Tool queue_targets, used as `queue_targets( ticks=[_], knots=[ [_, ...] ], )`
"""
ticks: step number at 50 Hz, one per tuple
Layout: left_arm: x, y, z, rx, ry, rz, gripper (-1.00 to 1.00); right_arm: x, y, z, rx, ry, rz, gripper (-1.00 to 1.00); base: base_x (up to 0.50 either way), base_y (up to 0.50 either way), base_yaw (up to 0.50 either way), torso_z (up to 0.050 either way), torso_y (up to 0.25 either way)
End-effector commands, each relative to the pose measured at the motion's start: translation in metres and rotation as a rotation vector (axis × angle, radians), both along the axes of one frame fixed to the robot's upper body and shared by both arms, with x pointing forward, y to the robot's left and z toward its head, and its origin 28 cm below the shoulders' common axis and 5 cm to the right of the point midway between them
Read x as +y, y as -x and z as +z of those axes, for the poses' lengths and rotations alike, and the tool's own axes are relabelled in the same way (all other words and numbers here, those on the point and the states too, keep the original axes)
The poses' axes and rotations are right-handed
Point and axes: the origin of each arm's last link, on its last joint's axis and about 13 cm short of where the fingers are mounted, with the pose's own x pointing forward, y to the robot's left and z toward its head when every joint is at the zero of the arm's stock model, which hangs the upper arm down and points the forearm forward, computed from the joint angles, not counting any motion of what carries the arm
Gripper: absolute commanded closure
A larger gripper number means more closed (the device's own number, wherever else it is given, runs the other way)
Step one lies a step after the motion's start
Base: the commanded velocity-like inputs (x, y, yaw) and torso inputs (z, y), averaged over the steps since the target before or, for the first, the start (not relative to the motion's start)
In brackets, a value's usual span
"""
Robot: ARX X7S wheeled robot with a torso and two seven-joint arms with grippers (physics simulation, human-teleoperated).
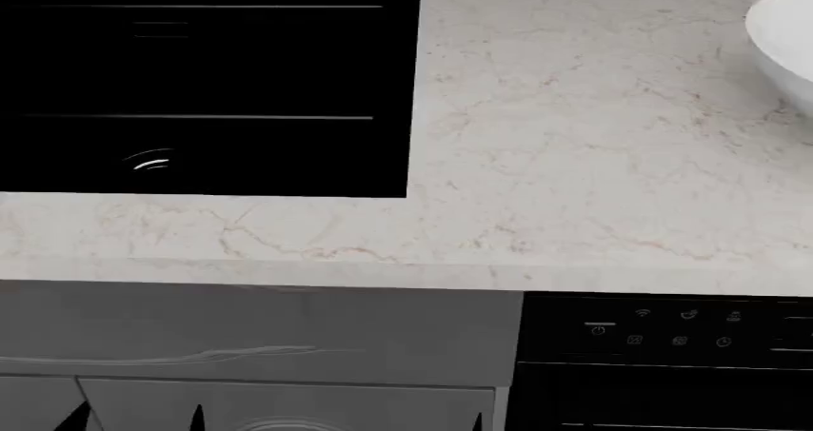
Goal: Stack the bowls from largest to smallest.
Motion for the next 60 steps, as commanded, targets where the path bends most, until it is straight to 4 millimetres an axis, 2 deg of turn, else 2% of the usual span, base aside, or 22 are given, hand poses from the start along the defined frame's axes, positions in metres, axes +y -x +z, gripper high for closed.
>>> queue_targets(
  ticks=[1,23,29,43,51,60],
  knots=[
    [0.0,0.0,0.001,0.0,0.0,0.0,-1.0,0.0,0.0,0.0,0.0,0.0,0.0,-1.0,0.0,0.0,0.0,0.0,0.0],
    [-0.003,0.003,0.002,-0.04,-0.024,-0.027,-1.0,0.002,-0.004,-0.006,0.015,0.018,0.003,-1.0,0.0,0.0,0.0,0.0,0.0],
    [-0.002,0.007,0.004,-0.061,0.041,-0.058,-1.0,0.003,-0.004,-0.005,0.011,0.019,0.003,-1.0,0.0,0.0,0.0,0.0,0.0],
    [-0.001,0.007,0.011,-0.076,0.015,-0.045,-1.0,0.002,-0.005,-0.001,0.009,0.038,-0.005,-1.0,0.0,0.0,0.0,0.05,0.048],
    [0.004,0.009,0.042,-0.134,0.017,-0.026,-1.0,-0.002,-0.011,0.018,-0.028,0.073,-0.007,-1.0,0.0,0.0,0.0,0.05,0.032],
    [0.013,0.003,0.095,-0.256,-0.006,-0.022,-1.0,-0.009,-0.021,0.049,-0.069,0.121,-0.017,-1.0,0.0,0.0,0.0,0.05,0.032]
  ],
)
